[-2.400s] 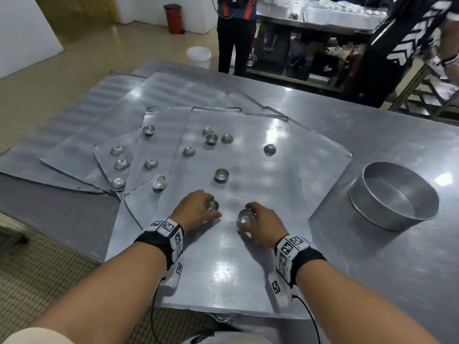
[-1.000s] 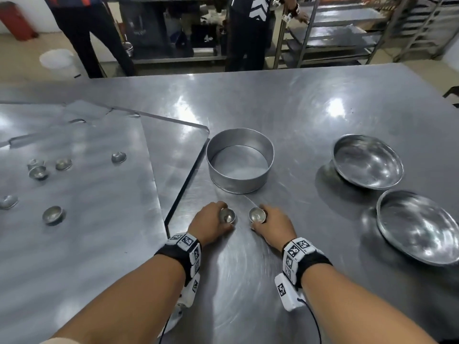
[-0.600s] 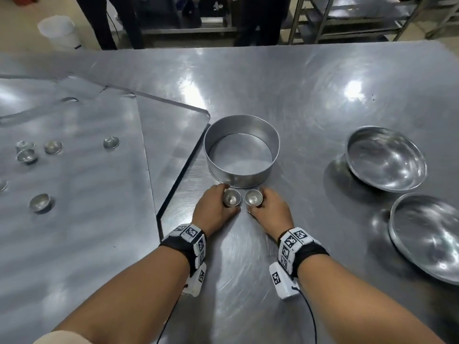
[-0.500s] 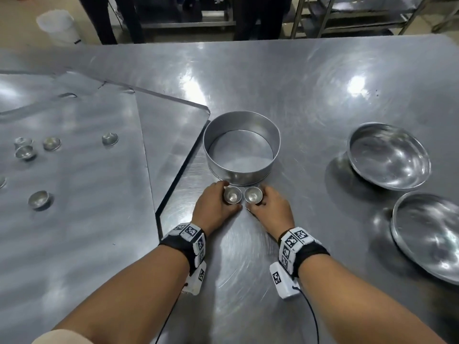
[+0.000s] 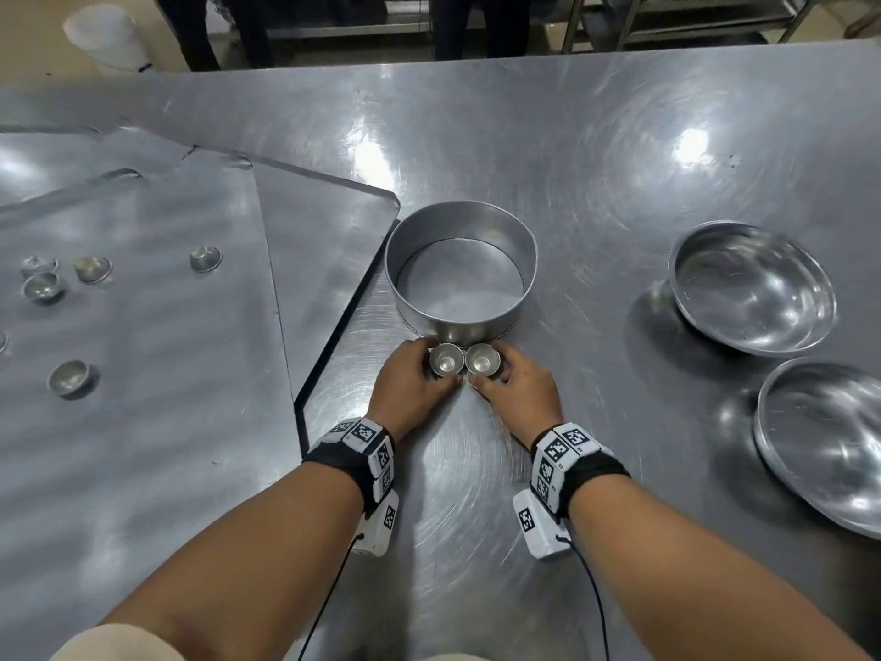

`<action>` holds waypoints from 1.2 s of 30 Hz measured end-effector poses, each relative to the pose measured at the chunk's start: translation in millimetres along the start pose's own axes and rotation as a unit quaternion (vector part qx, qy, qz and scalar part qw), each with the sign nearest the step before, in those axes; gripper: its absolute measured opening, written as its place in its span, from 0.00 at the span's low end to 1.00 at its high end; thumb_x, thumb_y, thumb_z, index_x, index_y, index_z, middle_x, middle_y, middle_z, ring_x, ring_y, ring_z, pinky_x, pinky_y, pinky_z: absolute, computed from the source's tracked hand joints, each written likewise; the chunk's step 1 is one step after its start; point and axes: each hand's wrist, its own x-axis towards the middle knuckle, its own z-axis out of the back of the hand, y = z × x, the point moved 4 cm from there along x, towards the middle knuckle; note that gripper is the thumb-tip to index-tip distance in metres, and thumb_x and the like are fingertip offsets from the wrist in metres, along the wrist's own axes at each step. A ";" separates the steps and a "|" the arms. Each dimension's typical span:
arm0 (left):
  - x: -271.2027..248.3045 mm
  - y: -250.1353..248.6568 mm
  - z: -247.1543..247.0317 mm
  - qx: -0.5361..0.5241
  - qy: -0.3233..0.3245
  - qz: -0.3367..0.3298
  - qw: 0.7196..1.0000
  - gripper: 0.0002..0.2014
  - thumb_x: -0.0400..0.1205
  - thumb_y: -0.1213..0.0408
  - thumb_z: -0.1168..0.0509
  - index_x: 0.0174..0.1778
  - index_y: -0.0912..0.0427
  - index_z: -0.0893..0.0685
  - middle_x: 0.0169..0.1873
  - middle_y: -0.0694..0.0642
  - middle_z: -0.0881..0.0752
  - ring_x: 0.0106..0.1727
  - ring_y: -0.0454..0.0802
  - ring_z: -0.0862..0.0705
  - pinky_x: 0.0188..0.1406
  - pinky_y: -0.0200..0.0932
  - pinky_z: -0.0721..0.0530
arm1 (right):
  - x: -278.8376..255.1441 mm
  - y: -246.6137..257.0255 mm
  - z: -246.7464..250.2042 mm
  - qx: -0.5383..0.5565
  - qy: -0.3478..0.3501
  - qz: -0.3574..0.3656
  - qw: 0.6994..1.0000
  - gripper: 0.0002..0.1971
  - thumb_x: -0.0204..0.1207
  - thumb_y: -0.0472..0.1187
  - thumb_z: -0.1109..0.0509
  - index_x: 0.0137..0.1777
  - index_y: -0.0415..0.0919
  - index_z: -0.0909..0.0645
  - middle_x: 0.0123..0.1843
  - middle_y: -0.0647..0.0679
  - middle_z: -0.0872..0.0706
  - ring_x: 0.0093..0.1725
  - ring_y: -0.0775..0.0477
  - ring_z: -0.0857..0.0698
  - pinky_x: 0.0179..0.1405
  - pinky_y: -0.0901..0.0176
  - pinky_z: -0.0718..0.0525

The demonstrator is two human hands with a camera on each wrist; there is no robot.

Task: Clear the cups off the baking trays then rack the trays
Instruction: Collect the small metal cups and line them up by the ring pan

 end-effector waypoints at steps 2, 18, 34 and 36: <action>-0.3 -1.2 0.0 0.000 -0.001 -0.004 1.000 0.16 0.74 0.53 0.22 0.57 0.48 0.14 0.49 0.49 0.13 0.51 0.49 0.14 0.52 0.51 0.15 | 1.3 0.5 -0.7 -0.003 0.002 -0.001 1.000 0.16 0.71 0.50 0.19 0.57 0.59 0.16 0.41 0.61 0.13 0.41 0.59 0.15 0.43 0.61 0.20; -13.7 9.0 20.8 0.034 -0.001 0.007 0.999 0.27 0.76 0.47 0.23 0.68 0.56 0.17 0.54 0.54 0.15 0.53 0.50 0.15 0.51 0.44 0.19 | -12.8 30.6 17.4 -0.024 -0.051 0.012 0.998 0.18 0.74 0.56 0.24 0.61 0.51 0.14 0.57 0.55 0.12 0.51 0.52 0.14 0.54 0.55 0.15; -121.8 111.3 219.0 0.090 -0.131 0.126 0.979 0.16 0.81 0.45 0.30 0.54 0.54 0.12 0.43 0.48 0.11 0.45 0.46 0.13 0.48 0.45 0.15 | -62.7 202.4 -129.6 -0.098 0.231 0.173 0.952 0.15 0.79 0.58 0.28 0.59 0.50 0.14 0.50 0.55 0.11 0.44 0.57 0.13 0.37 0.68 0.19; -137.8 132.8 239.1 0.092 -0.134 0.151 0.975 0.16 0.81 0.45 0.30 0.55 0.53 0.13 0.44 0.48 0.12 0.46 0.46 0.14 0.47 0.43 0.17 | -71.2 217.0 -156.1 -0.105 0.275 0.177 0.939 0.18 0.78 0.58 0.28 0.62 0.50 0.15 0.52 0.54 0.10 0.47 0.55 0.12 0.47 0.61 0.14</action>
